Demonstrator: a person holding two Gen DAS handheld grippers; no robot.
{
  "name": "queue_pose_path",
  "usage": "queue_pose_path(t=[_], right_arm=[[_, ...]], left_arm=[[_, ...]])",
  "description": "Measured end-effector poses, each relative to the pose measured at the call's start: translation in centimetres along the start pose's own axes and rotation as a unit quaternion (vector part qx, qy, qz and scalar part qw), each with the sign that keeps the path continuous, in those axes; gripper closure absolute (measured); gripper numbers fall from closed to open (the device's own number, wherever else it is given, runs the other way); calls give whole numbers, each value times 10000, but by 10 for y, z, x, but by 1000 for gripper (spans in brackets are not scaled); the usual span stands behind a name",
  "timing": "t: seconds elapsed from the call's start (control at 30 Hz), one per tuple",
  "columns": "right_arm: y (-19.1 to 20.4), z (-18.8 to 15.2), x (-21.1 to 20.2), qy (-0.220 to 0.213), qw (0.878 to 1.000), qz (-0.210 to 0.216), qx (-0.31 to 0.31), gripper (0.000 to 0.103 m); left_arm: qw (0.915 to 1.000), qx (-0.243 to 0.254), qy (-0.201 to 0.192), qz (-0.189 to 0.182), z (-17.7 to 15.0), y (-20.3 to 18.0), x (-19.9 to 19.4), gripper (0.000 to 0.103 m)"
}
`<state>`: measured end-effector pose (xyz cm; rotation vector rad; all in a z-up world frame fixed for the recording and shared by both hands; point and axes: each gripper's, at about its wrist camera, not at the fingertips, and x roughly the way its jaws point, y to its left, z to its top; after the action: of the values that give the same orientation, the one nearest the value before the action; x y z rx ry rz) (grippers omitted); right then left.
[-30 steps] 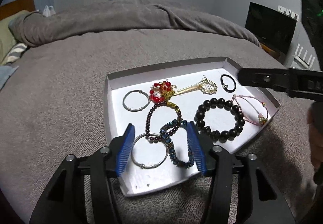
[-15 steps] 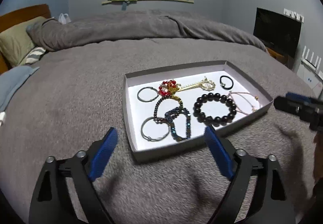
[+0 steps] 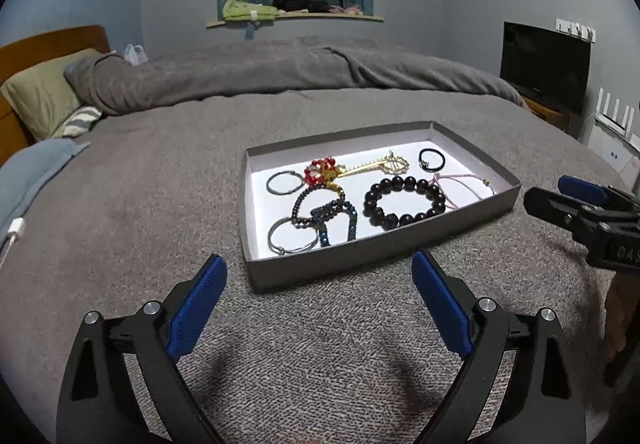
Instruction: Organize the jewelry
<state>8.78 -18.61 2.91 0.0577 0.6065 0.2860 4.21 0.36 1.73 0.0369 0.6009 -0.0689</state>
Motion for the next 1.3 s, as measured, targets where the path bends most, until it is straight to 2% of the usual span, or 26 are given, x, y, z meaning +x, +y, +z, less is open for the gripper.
queue_pose_path(t=[0.47,1.3], right_arm=[[7,-4,-4,-42,9999,-24,-145,6],[7,-5,-5,-68,9997,-72,-205,6]], left_arm=[[9998,146,-12,138,-2,-4,0,10],[9997,185,13,150,-4,-5,1,10]])
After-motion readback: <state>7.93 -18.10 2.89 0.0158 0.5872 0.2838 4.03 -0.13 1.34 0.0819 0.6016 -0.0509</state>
